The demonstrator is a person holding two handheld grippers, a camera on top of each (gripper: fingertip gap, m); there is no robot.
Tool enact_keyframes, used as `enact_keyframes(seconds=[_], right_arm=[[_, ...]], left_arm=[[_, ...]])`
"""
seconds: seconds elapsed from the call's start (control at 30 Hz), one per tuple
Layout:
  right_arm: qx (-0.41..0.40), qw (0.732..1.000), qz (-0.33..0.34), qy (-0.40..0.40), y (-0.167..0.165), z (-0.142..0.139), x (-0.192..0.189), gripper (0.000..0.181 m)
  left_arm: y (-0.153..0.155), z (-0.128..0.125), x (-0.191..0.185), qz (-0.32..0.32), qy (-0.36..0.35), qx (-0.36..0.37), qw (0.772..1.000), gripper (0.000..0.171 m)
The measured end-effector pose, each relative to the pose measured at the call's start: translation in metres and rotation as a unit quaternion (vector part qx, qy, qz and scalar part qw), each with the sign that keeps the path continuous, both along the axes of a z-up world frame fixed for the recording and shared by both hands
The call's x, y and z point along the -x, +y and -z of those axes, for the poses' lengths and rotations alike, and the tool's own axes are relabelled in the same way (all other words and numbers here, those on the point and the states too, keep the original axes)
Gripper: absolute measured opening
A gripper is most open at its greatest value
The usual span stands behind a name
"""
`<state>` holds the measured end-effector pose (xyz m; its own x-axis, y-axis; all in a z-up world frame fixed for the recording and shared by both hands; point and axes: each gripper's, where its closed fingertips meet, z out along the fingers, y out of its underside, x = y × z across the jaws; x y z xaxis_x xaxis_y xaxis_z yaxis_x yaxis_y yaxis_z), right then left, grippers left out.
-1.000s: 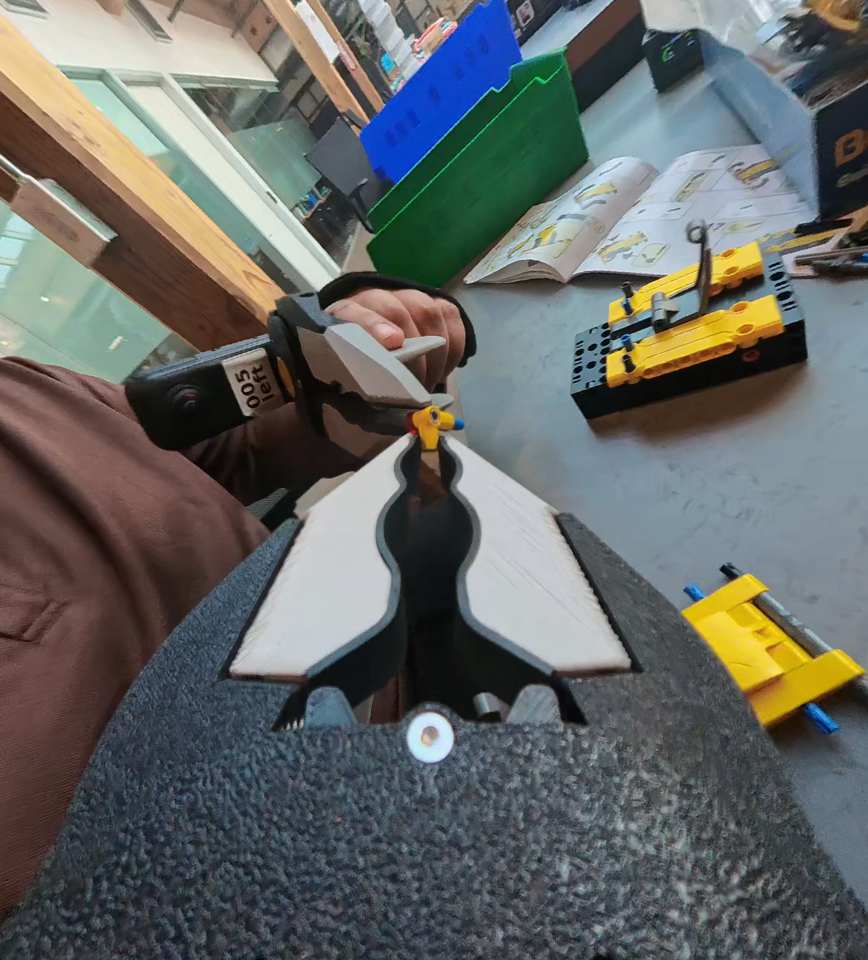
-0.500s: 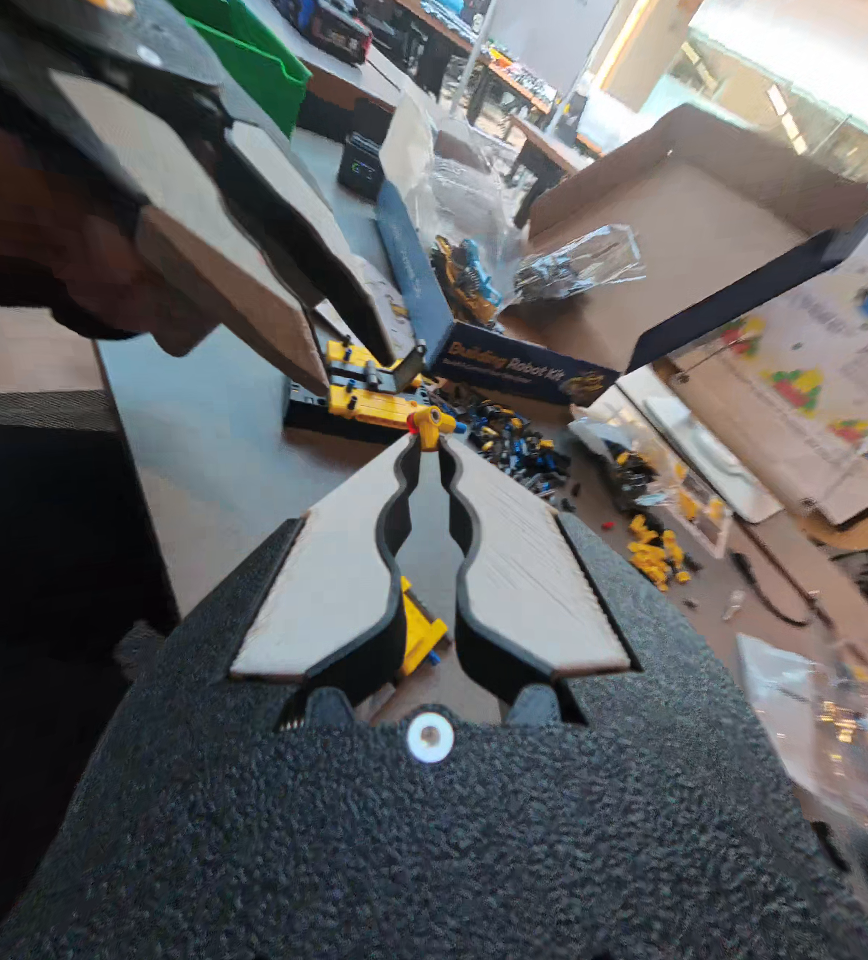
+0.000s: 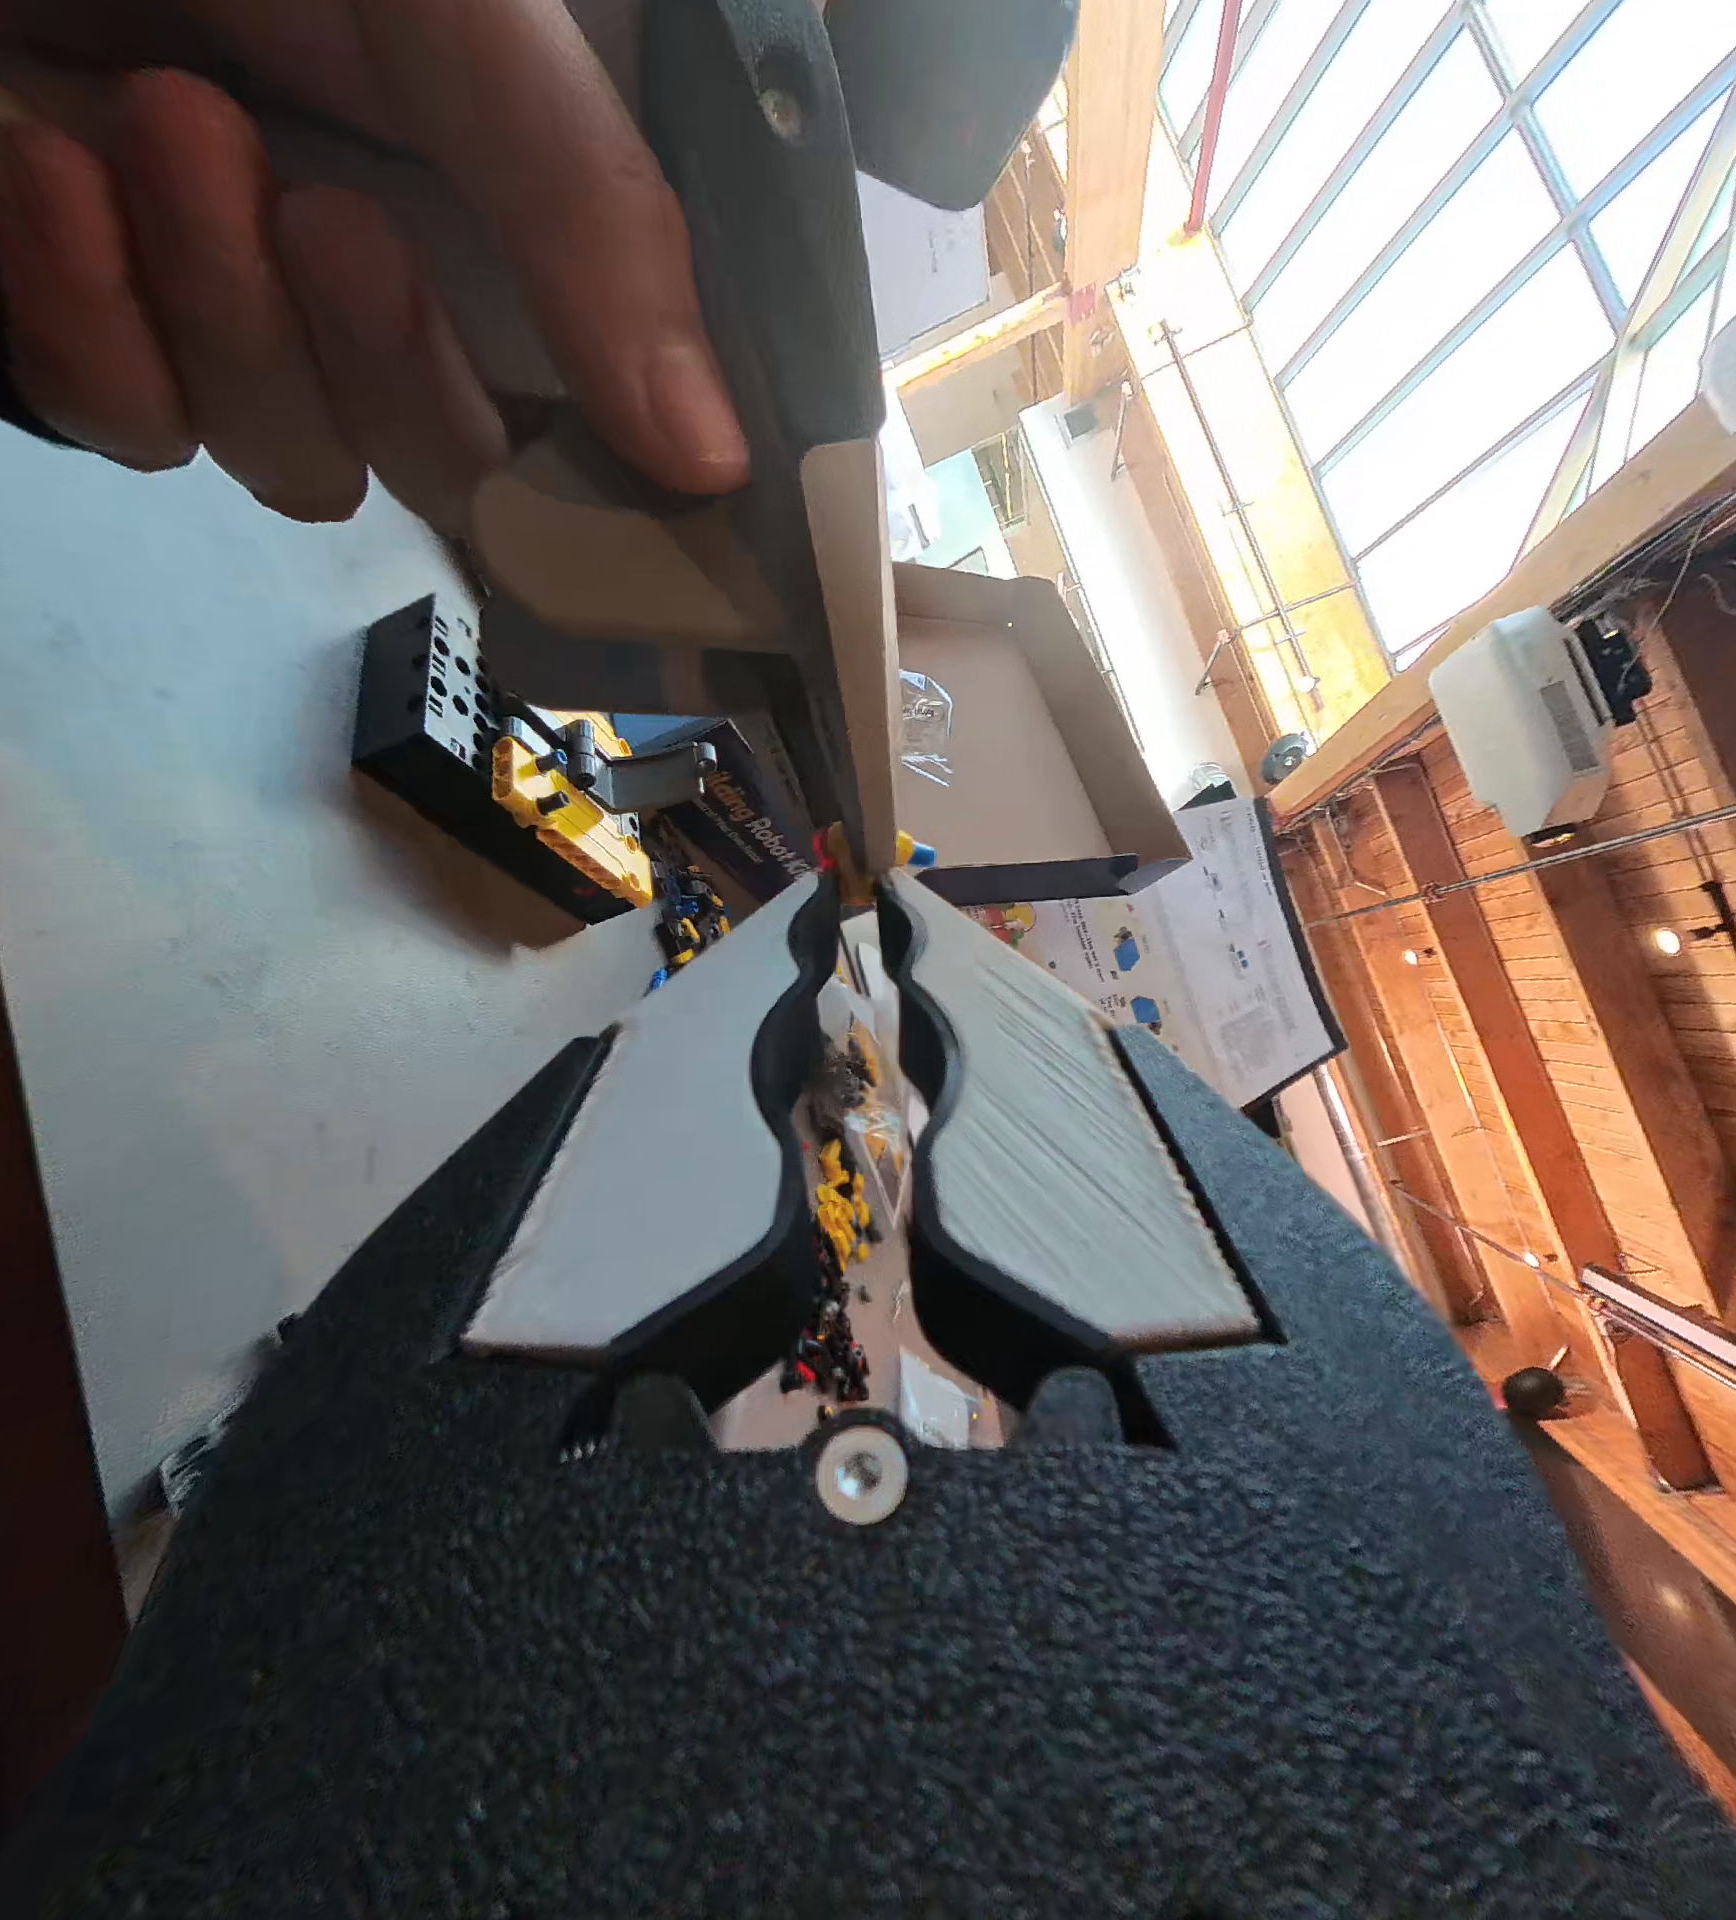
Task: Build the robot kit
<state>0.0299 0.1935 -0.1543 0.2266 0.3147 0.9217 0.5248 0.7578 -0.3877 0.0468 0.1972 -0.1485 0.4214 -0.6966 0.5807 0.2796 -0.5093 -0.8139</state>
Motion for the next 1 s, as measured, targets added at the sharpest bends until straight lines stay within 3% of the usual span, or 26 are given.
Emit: enact_keyframes(seconds=[0.1,0.17,0.23,0.3,0.33,0.4,0.5,0.53,0.57,0.6,0.67,0.8,1.0], right_arm=[[-0.014,1.000,0.007,0.001,-0.001,-0.001,0.000,0.005],[0.020,1.000,-0.004,0.007,-0.002,0.002,0.000,0.005],[0.088,0.996,-0.021,0.008,-0.001,0.010,0.000,0.006],[0.172,0.984,-0.044,0.005,0.000,0.019,-0.004,0.005],[0.207,0.977,-0.053,0.008,0.002,0.021,-0.009,0.004],[0.293,0.954,-0.059,0.002,0.013,0.028,-0.023,0.000],[0.455,0.888,-0.058,0.024,0.034,0.036,-0.045,0.004],[0.502,0.862,-0.064,0.034,0.039,0.036,-0.051,0.007],[0.540,0.838,-0.071,0.047,0.042,0.034,-0.056,0.011],[0.573,0.813,-0.087,0.047,0.040,0.034,-0.060,0.010],[0.618,0.777,-0.114,0.032,0.032,0.036,-0.065,0.011],[0.620,0.775,-0.121,-0.027,0.015,0.053,-0.065,0.018],[0.543,0.822,-0.101,-0.138,-0.002,0.087,-0.048,0.020]], left_arm=[[-0.001,-0.002,-0.001,-0.005,-0.004,-0.011,1.000,0.010],[-0.002,0.000,-0.001,-0.010,0.029,-0.031,0.999,0.010],[0.000,0.007,0.001,-0.025,0.115,-0.080,0.990,0.010],[0.003,0.015,0.006,-0.049,0.231,-0.165,0.958,0.010],[0.003,0.021,0.008,-0.059,0.298,-0.214,0.929,0.010],[0.003,0.036,0.011,-0.067,0.436,-0.306,0.844,0.010],[0.004,0.057,0.010,-0.068,0.600,-0.427,0.673,0.009],[0.004,0.067,0.006,-0.055,0.633,-0.451,0.627,0.010],[0.003,0.076,0.001,-0.045,0.653,-0.469,0.593,0.010],[0.003,0.085,-0.004,-0.034,0.663,-0.478,0.575,0.010],[0.001,0.099,-0.011,-0.010,0.678,-0.478,0.558,0.010],[0.004,0.102,-0.014,-0.012,0.688,-0.479,0.545,0.010],[0.005,0.105,-0.015,-0.019,0.694,-0.487,0.530,0.010]])
